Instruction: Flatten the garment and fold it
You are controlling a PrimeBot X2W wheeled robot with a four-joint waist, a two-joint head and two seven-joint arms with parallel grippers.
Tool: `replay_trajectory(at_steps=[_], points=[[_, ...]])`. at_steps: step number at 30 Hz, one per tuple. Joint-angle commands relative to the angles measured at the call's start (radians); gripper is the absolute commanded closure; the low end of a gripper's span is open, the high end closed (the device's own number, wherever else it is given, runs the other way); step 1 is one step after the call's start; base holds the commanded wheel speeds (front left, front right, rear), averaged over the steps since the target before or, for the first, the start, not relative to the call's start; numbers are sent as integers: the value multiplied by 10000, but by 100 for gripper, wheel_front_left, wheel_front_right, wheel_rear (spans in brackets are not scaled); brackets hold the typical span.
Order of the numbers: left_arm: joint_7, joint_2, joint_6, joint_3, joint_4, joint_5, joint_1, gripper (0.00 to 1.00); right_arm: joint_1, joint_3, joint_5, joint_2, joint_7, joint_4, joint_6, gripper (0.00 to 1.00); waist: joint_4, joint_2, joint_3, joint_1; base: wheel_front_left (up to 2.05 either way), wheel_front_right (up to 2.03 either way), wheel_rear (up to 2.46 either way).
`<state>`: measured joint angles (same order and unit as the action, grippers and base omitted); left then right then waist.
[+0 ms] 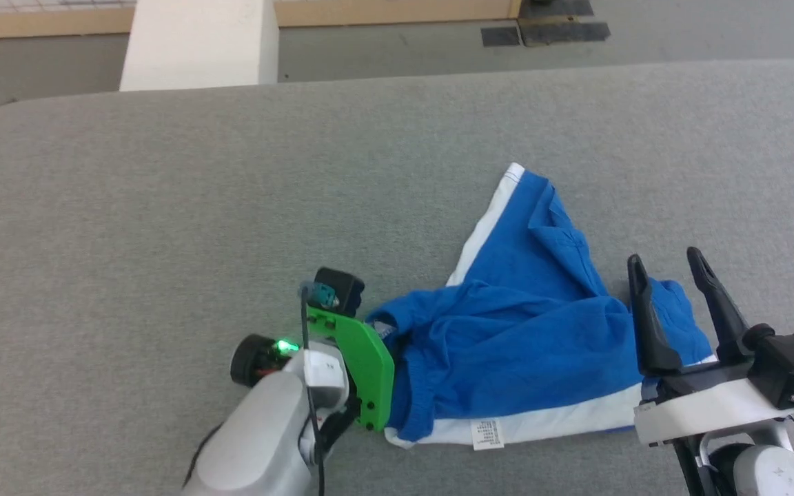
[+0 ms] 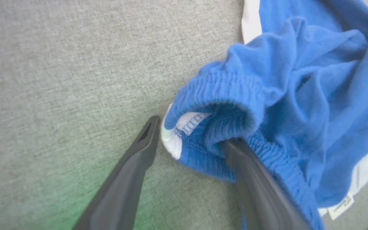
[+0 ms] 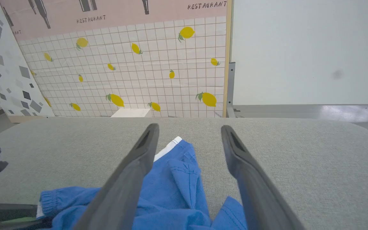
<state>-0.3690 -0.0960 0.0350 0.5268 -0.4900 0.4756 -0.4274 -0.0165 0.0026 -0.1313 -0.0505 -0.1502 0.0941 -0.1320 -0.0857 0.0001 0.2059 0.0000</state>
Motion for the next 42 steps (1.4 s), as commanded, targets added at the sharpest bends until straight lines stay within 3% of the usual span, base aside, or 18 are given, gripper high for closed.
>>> replay_trajectory(at_steps=[1, 9, 19, 20, 21, 29, 35, 42], points=[[-20, -90, -152, -30, -191, 66, 129, 100, -188, 21, -79, 3, -88, -58, 13, 0, -139, -1, 198, 0, 0, 0, 0], [1891, -707, -1078, -1500, 23, 117, -682, 100, -385, 71, -145, 3, -117, -206, 13, 0, -6, -1, 467, 0, 0, 0, 0], [3254, -1658, -1337, -2928, -1122, 549, -1621, 100, -730, 293, -99, 3, -67, -287, 13, 0, 76, -1, 744, 0, 0, 0, 0], [3342, -1665, -1253, -3008, -1208, 660, -1605, 54, -740, 300, -105, 3, -69, -303, 13, 0, 83, -1, 741, 0, 0, 0, 0], [3430, -1656, -1180, -3062, -1251, 745, -1569, 0, -740, 296, -107, 3, -69, -316, 13, 0, 101, -1, 730, 0, 0, 0, 0], [4585, -1630, -888, -3130, -786, 883, -365, 0, -551, 185, -106, 3, -27, -342, 13, 0, 419, -1, 302, 0, 0, 0, 0], [5521, -1880, -419, -2450, 1017, 303, 1091, 0, -355, 139, -70, 3, 83, -196, 13, 0, 867, -1, -33, 0, 0, 0, 0], [5056, -2243, 165, -1446, 2138, -153, 1893, 0, -344, 275, -104, 3, 179, -110, 13, 0, 1029, -1, -84, 0, 0, 0, 0]])
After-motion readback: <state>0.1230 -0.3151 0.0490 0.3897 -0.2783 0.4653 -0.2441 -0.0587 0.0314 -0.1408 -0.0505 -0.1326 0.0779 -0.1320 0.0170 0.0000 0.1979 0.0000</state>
